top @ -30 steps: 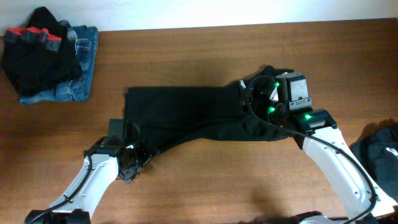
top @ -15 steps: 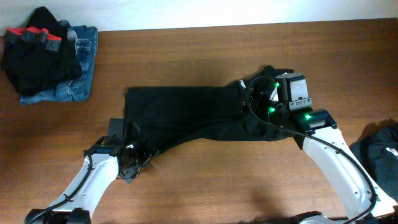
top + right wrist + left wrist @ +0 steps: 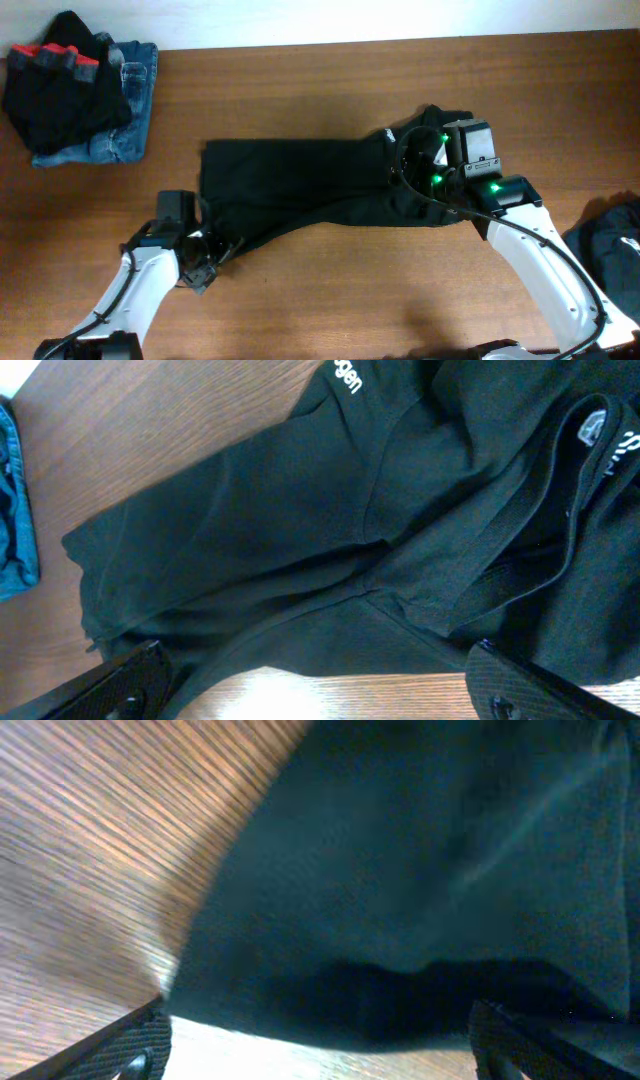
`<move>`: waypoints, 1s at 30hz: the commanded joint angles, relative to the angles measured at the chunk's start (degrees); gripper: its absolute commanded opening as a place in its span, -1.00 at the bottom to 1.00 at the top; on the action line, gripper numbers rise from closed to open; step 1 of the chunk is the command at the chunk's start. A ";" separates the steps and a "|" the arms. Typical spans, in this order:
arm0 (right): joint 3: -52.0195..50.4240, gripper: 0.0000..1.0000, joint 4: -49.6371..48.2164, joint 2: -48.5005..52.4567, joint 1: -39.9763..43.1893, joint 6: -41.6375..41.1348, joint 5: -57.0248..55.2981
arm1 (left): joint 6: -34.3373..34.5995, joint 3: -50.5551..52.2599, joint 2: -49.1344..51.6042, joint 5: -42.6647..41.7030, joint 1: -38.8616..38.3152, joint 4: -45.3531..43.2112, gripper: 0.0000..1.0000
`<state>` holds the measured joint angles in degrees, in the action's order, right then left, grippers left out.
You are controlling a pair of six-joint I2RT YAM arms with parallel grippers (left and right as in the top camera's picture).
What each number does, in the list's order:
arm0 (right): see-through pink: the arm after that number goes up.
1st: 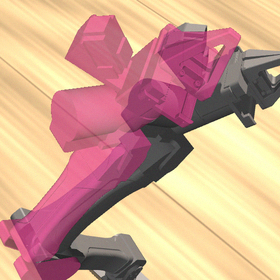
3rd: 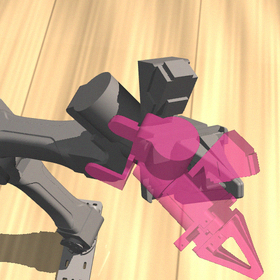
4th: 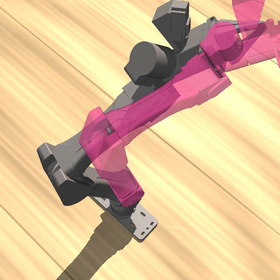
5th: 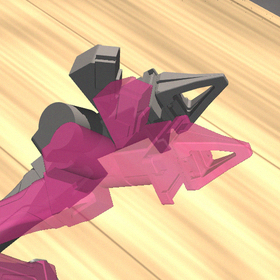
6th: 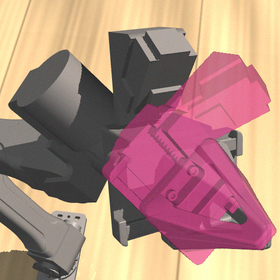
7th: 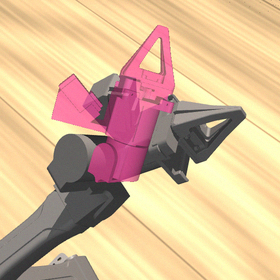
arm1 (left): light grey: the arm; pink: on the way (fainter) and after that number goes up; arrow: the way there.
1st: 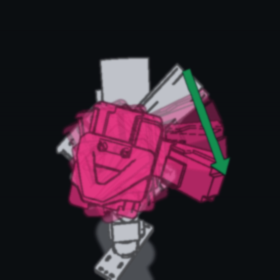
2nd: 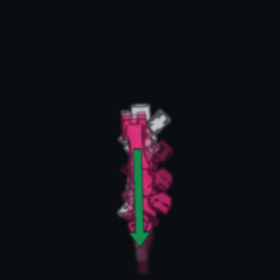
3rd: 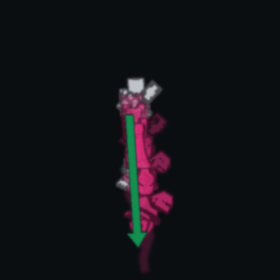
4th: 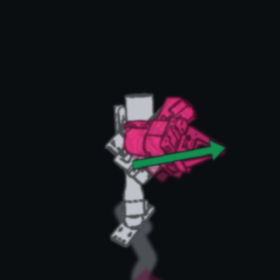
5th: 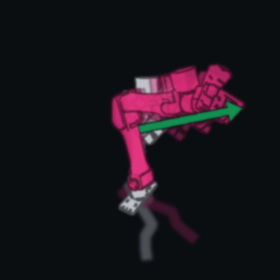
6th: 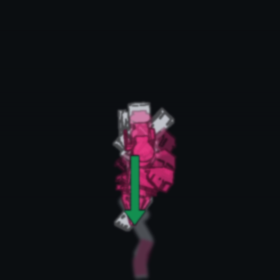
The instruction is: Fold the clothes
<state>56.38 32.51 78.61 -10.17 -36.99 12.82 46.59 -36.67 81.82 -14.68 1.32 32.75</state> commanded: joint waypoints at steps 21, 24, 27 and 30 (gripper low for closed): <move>0.42 0.97 -0.11 0.35 -0.37 0.81 0.07 | -4.02 1.07 1.86 -0.13 4.20 0.28 -0.60; 0.42 0.97 -0.11 0.35 -0.37 0.81 0.07 | -4.50 1.05 1.86 -0.63 4.20 0.28 -0.84; 0.42 0.97 -0.11 0.35 -0.37 0.81 0.04 | -6.95 0.76 1.84 -1.01 4.20 0.39 -0.99; 0.42 0.97 -0.13 0.35 -0.37 0.83 0.02 | -7.74 -0.22 1.68 -1.01 4.20 1.95 -0.99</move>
<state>56.38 32.58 78.61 -10.17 -36.93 12.82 41.10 -36.16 83.15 -14.83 5.28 33.63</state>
